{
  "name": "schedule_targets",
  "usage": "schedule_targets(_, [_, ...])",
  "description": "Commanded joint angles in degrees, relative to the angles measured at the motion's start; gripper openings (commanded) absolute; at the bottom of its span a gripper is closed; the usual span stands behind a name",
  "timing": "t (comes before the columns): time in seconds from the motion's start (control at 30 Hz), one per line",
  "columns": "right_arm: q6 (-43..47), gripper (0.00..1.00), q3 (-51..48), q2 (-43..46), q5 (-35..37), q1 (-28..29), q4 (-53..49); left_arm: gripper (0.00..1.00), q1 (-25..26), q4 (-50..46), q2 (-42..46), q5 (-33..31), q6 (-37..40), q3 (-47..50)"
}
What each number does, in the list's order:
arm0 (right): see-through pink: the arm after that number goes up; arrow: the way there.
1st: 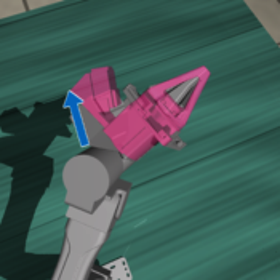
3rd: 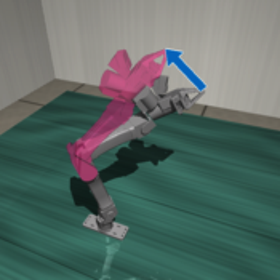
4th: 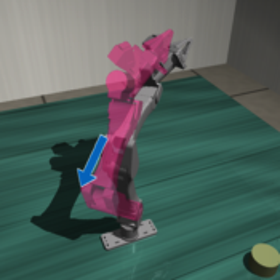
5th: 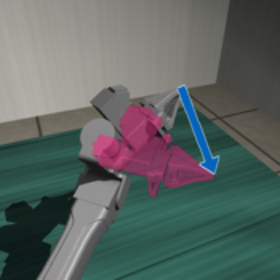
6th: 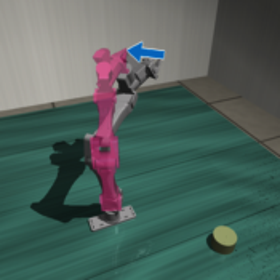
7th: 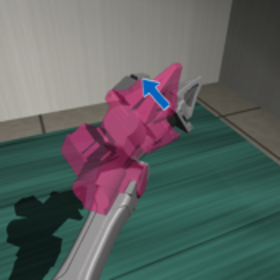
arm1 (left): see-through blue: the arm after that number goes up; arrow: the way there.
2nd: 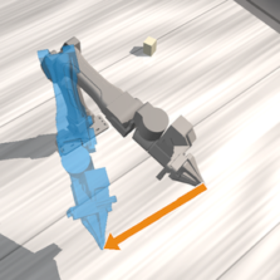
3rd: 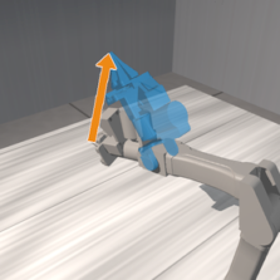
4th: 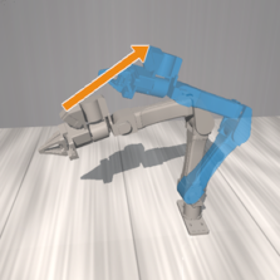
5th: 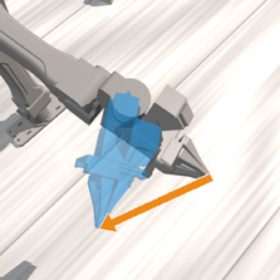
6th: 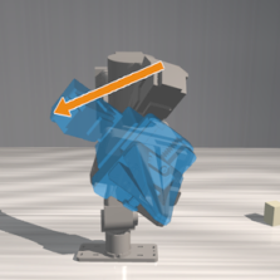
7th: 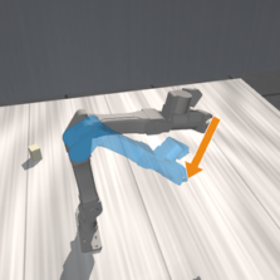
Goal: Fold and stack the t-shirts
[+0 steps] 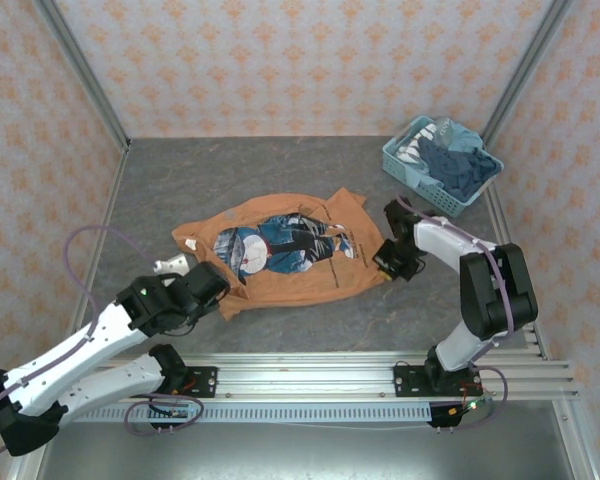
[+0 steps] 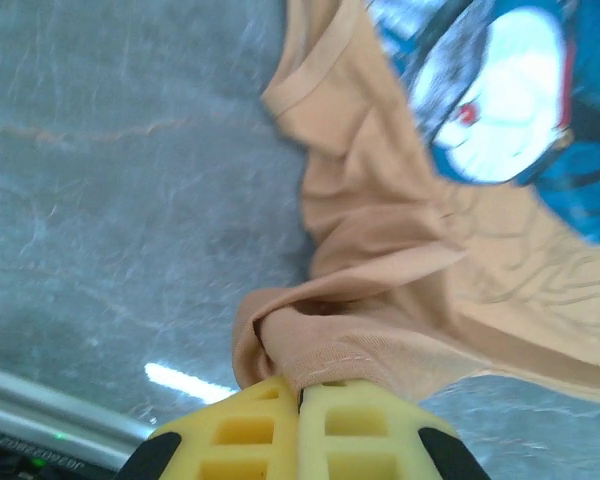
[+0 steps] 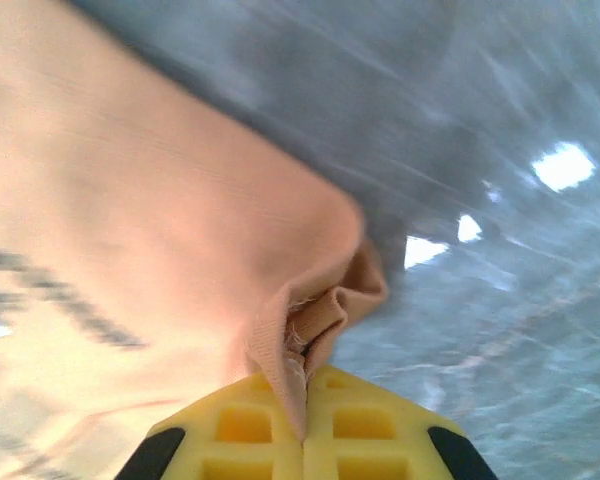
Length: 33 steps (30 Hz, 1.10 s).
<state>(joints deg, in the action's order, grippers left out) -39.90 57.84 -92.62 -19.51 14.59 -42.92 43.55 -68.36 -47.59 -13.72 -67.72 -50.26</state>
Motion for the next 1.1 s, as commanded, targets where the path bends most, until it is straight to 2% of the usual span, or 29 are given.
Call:
schedule_targets(0.0, [1.84, 0.0, 12.37, 2.81, 1.66, 0.07, 0.52, 0.0, -7.25, 5.36, -2.84, -3.02, 7.77, -8.58])
schedule_targets(0.13, [4.22, 0.0, 30.71, 1.02, 2.37, 0.07, -3.15, 0.0, -19.51, 9.87, -10.56, 1.86, 17.78, -23.43])
schedule_targets(0.23, [5.25, 0.0, 42.16, -0.01, 2.35, 0.04, -4.31, 0.0, -23.24, 9.57, -16.32, 1.14, 22.96, -37.81])
schedule_targets(0.33, [6.03, 0.0, 48.3, 1.32, 0.26, 0.02, -3.49, 0.0, -23.6, 8.86, -18.83, -2.35, 26.06, -49.47])
schedule_targets(0.43, [6.88, 0.0, 47.3, 6.55, -2.38, 0.06, 0.15, 0.0, -23.61, 10.93, -17.0, -5.63, 27.36, -54.52])
schedule_targets(0.63, [6.07, 0.0, 38.05, 20.78, -9.56, 0.05, 10.27, 0.0, -23.61, 17.99, -10.13, -9.34, 30.24, -57.31])
schedule_targets(0.73, [3.7, 0.0, 38.05, 22.49, -11.41, 0.09, 10.44, 0.0, -23.62, 18.09, -11.65, -9.59, 31.28, -61.79])
schedule_targets(0.87, [-1.89, 0.0, 38.82, 18.17, -14.64, 0.09, 15.91, 0.0, -23.68, 15.84, -20.14, -9.38, 31.62, -69.77])
schedule_targets(0.93, [-4.1, 0.0, 39.94, 13.5, -15.84, 0.07, 20.32, 0.0, -25.64, 11.0, -28.62, -7.94, 31.17, -78.27])
schedule_targets(0.97, [-5.14, 0.0, 40.67, 11.12, -16.35, 0.08, 22.39, 0.0, -27.5, 8.63, -32.84, -5.99, 30.23, -81.93])
schedule_targets(1.07, [-7.9, 0.0, 44.69, 2.11, -17.96, 0.04, 28.92, 0.0, -36.4, 5.75, -44.08, 5.34, 25.47, -89.19])
